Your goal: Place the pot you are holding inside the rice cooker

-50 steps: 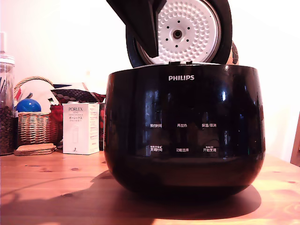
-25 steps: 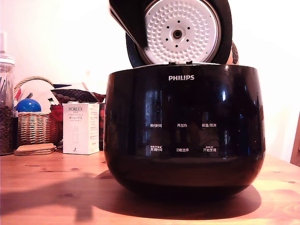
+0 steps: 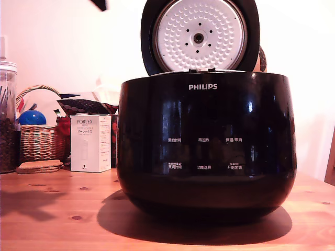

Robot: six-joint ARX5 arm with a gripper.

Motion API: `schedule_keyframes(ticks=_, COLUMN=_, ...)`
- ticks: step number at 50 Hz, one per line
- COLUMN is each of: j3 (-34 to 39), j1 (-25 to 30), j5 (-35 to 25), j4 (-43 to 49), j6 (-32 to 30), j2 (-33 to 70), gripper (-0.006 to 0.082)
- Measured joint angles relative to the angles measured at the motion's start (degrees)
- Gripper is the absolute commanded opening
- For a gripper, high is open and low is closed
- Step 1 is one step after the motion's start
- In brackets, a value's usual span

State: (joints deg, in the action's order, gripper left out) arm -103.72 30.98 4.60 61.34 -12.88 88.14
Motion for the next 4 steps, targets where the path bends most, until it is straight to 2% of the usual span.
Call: schedule_keyframes(ticks=4, j3=0.00, j1=-1.14, j5=0.00, j4=-0.07, j6=0.59, j2=0.02, gripper=-0.0022)
